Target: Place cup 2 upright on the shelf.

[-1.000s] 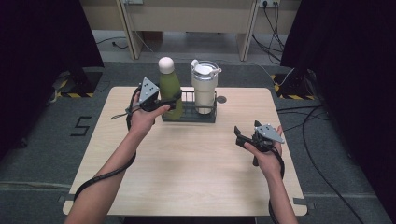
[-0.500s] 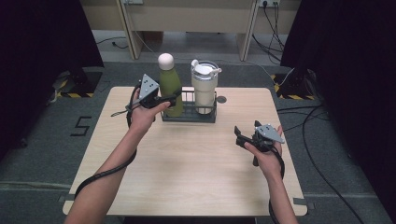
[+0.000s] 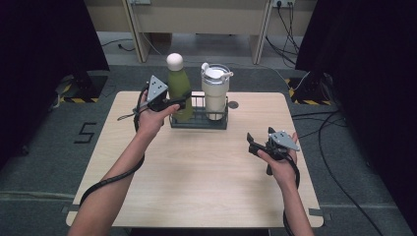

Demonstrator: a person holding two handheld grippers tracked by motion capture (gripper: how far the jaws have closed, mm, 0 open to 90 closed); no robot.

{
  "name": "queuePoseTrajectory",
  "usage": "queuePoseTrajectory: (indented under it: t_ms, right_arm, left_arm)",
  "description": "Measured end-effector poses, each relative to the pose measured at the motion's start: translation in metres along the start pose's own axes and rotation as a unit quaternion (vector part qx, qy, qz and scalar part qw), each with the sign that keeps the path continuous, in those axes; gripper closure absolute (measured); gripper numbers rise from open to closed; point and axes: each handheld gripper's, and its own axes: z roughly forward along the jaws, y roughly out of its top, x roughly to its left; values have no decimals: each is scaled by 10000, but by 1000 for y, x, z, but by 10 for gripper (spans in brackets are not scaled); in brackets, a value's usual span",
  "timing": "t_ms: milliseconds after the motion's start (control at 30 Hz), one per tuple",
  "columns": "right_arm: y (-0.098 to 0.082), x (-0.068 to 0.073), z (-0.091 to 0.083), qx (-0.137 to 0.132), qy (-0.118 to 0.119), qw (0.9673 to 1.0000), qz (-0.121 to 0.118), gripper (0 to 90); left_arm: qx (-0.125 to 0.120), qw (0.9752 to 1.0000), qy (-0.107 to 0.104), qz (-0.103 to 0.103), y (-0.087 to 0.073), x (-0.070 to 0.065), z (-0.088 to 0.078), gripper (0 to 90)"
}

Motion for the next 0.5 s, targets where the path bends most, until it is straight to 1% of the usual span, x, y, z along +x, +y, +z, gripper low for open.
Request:
queuePoseTrajectory:
  t_ms: [500]
  right_arm:
    - [0, -1, 0, -10, 1, 10000, 19, 145]
  left_arm:
    - [-17, 10000, 60, -11, 6, 5, 5, 214]
